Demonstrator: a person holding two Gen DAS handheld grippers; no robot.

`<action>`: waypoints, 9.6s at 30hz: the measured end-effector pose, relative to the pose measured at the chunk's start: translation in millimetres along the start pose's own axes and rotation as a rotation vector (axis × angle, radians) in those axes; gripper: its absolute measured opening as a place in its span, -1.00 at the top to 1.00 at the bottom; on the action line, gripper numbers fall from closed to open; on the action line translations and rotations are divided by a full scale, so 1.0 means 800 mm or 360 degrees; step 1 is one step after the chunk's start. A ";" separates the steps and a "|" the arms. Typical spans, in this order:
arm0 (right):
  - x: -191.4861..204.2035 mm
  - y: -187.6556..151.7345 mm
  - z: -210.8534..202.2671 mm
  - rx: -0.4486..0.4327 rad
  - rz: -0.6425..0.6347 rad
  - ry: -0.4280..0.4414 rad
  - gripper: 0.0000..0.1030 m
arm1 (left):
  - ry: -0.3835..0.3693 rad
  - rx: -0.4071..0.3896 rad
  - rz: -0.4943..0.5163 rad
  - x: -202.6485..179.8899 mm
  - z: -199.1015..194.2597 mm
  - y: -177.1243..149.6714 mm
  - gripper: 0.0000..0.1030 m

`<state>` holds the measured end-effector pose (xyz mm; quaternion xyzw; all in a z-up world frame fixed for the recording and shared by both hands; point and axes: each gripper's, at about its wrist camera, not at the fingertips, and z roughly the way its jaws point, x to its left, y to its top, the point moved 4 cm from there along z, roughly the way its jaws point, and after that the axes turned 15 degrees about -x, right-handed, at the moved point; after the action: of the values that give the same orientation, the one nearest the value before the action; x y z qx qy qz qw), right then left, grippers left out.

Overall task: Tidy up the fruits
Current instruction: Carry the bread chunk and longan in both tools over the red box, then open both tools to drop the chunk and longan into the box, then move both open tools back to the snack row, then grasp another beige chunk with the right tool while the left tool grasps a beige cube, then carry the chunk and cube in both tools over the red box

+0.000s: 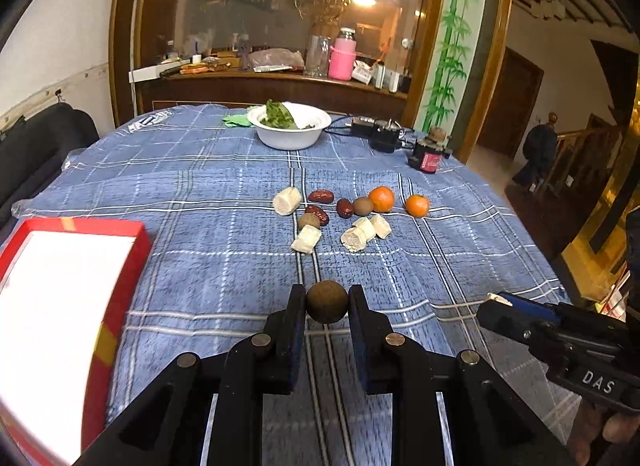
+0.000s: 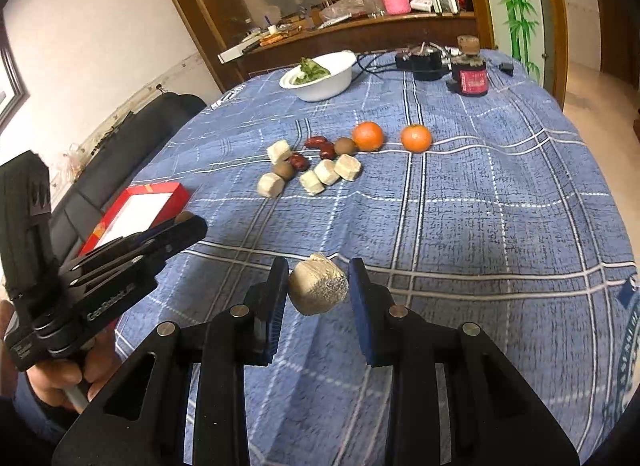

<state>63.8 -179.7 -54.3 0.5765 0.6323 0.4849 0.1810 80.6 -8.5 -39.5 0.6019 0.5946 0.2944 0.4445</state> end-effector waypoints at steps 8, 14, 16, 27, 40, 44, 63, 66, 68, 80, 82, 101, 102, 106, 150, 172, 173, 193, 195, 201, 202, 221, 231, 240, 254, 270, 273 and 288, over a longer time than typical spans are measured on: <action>0.025 -0.004 -0.035 -0.0075 -0.0007 -0.0041 0.43 | 0.0000 -0.0028 -0.0067 0.029 -0.046 -0.003 0.60; 0.054 -0.006 -0.039 -0.0087 -0.0042 -0.0006 0.43 | 0.0056 -0.0077 -0.0135 0.062 -0.076 -0.004 0.60; 0.067 -0.007 -0.040 -0.0094 -0.0067 0.0023 0.43 | 0.0099 -0.0095 -0.0162 0.074 -0.086 -0.005 0.60; 0.112 -0.019 -0.016 -0.0081 -0.0158 0.0135 0.43 | 0.0336 -0.0078 -0.0298 0.140 -0.117 -0.032 0.60; 0.141 -0.021 0.019 -0.0004 -0.0290 0.0116 0.42 | 0.0433 -0.0107 -0.0366 0.179 -0.128 -0.033 0.61; 0.150 -0.020 0.025 0.0010 -0.0316 0.0123 0.42 | 0.0460 -0.0122 -0.0387 0.190 -0.133 -0.031 0.61; 0.296 -0.013 0.078 0.0060 -0.0717 0.0345 0.42 | 0.0746 -0.0204 -0.0541 0.276 -0.180 -0.033 0.61; 0.331 -0.014 0.095 0.0101 -0.0814 0.0401 0.42 | 0.0810 -0.0198 -0.0574 0.297 -0.186 -0.033 0.61; 0.352 -0.017 0.107 0.0129 -0.0875 0.0422 0.42 | 0.0860 -0.0177 -0.0594 0.313 -0.184 -0.032 0.61; 0.413 -0.048 0.196 0.0413 -0.1278 0.0350 0.42 | 0.1042 -0.0087 -0.0622 0.368 -0.147 -0.020 0.61; 0.415 -0.050 0.206 0.0439 -0.1334 0.0328 0.42 | 0.1069 -0.0051 -0.0617 0.374 -0.139 -0.021 0.61; 0.427 -0.065 0.247 0.0497 -0.1582 0.0223 0.43 | 0.1189 0.0035 -0.0551 0.399 -0.113 -0.025 0.61; 0.427 -0.066 0.248 0.0497 -0.1582 0.0223 0.43 | 0.1192 0.0037 -0.0550 0.398 -0.113 -0.025 0.61; 0.427 -0.066 0.249 0.0489 -0.1580 0.0219 0.43 | 0.1191 0.0041 -0.0546 0.400 -0.111 -0.025 0.61; 0.250 0.027 0.094 -0.0055 -0.0756 0.0317 -0.72 | 0.0652 -0.0723 -0.0466 0.237 -0.178 0.028 -0.60; -0.043 0.073 0.173 0.0131 0.0006 -0.0139 -0.18 | 0.0108 0.0033 -0.0125 0.071 0.028 -0.030 -0.61; -0.042 0.074 0.182 0.0150 0.0018 -0.0137 -0.06 | 0.0108 0.0039 -0.0128 0.070 0.035 -0.027 -0.59; -0.040 0.067 0.208 0.0279 0.0343 0.0100 0.30 | 0.0079 0.0065 -0.0162 0.067 0.076 -0.019 -0.57; -0.045 0.063 0.199 0.0274 0.0411 0.0130 0.38 | 0.0082 0.0047 -0.0155 0.066 0.074 -0.016 -0.57; -0.063 0.048 0.144 0.0201 0.0371 0.0097 0.48 | 0.0079 0.0058 -0.0061 0.047 0.085 -0.010 -0.56; -0.067 0.045 0.136 0.0187 0.0372 0.0092 0.48 | 0.0081 0.0058 -0.0042 0.044 0.088 -0.008 -0.57; -0.020 0.052 0.198 0.0219 -0.0450 -0.0069 0.48 | 0.0090 0.0174 -0.0033 0.038 0.145 -0.009 -0.56; -0.038 0.051 0.172 0.0207 -0.0359 -0.0067 0.60 | 0.0141 0.0280 0.0132 0.010 0.187 -0.005 0.58; -0.039 0.038 0.098 0.0107 -0.0240 -0.0028 0.60 | 0.0040 0.0199 0.0093 0.005 0.128 -0.006 0.65; -0.001 0.008 0.032 0.0015 -0.0167 0.0025 0.59 | 0.0021 0.0133 -0.0071 0.023 0.011 -0.034 0.65; 0.091 -0.030 0.003 0.0055 -0.0249 0.0189 0.59 | 0.0129 -0.0007 -0.0220 0.084 -0.088 -0.045 0.66; 0.108 -0.038 -0.001 0.0063 -0.0274 0.0228 0.59 | 0.0171 -0.0031 -0.0254 0.100 -0.101 -0.047 0.66; 0.201 -0.053 0.005 0.0088 -0.0425 0.0449 0.58 | 0.0458 -0.0166 -0.0472 0.200 -0.158 -0.046 0.66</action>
<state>0.1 -27.1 -38.1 0.4184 0.7355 0.5150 0.1373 -28.4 167.8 -45.7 0.4357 0.7180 0.3388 0.4240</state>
